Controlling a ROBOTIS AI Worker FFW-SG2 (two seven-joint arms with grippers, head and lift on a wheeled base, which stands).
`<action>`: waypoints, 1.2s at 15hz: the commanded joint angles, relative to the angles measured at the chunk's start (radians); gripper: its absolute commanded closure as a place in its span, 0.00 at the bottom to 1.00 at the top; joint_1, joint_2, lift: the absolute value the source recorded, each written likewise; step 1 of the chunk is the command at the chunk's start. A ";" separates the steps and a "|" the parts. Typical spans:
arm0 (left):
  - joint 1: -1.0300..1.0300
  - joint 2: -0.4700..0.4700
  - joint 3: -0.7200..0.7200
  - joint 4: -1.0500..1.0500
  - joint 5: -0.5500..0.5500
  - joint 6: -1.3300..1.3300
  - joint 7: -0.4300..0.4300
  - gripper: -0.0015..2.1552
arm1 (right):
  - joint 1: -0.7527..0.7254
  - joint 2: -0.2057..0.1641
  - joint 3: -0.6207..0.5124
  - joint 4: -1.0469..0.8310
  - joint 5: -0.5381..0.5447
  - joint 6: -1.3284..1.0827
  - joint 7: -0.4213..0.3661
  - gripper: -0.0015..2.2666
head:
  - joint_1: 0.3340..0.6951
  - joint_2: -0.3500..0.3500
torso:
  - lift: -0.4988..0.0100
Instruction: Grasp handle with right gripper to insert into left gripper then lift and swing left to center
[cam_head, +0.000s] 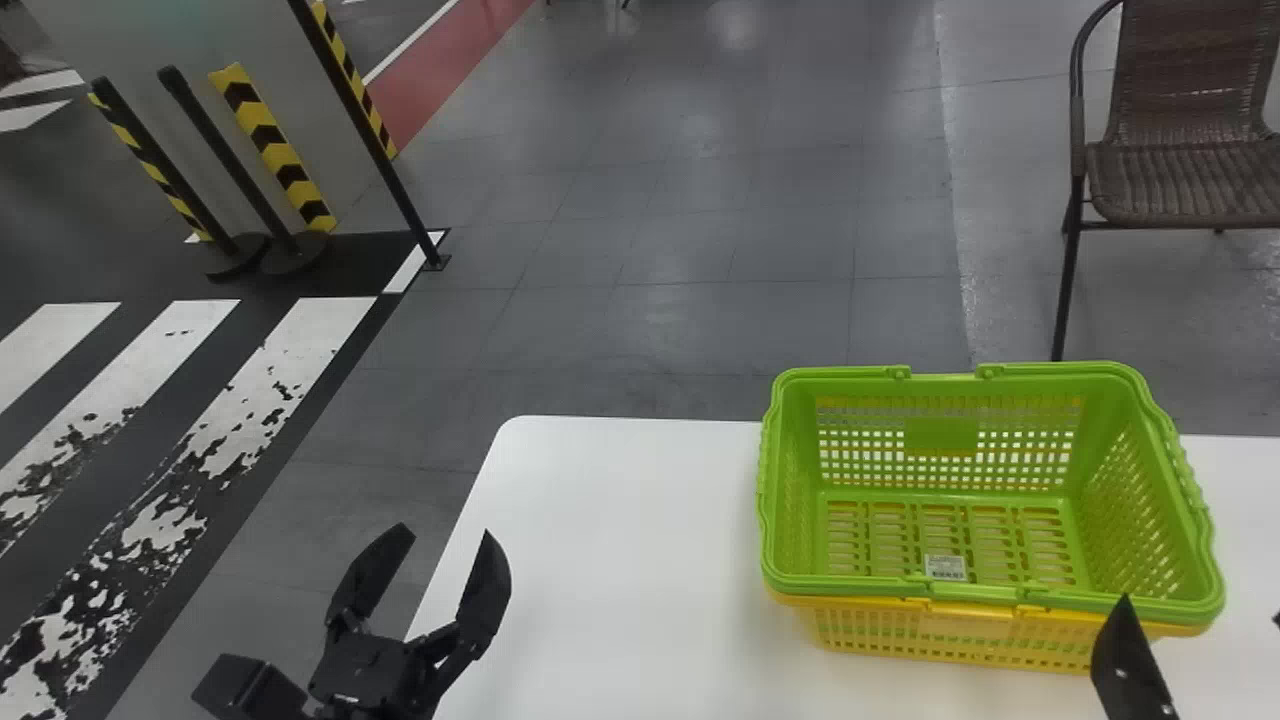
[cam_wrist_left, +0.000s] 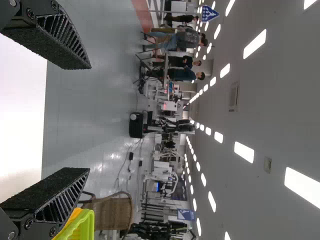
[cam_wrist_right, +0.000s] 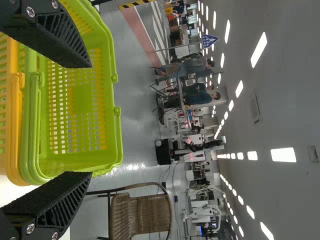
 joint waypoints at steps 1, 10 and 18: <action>0.000 0.000 -0.001 0.000 -0.007 0.003 0.002 0.03 | 0.000 0.001 0.000 0.000 0.000 0.000 0.000 0.01 | 1.00 1.00 | 0.98; -0.002 0.001 -0.003 0.000 -0.015 0.003 -0.006 0.04 | -0.003 0.001 0.003 0.002 0.014 0.006 -0.002 0.02 | 1.00 1.00 | 0.98; -0.121 0.003 -0.001 -0.023 -0.030 0.193 -0.131 0.04 | 0.009 0.001 0.004 -0.009 0.039 0.037 0.000 0.02 | 1.00 0.99 | 0.98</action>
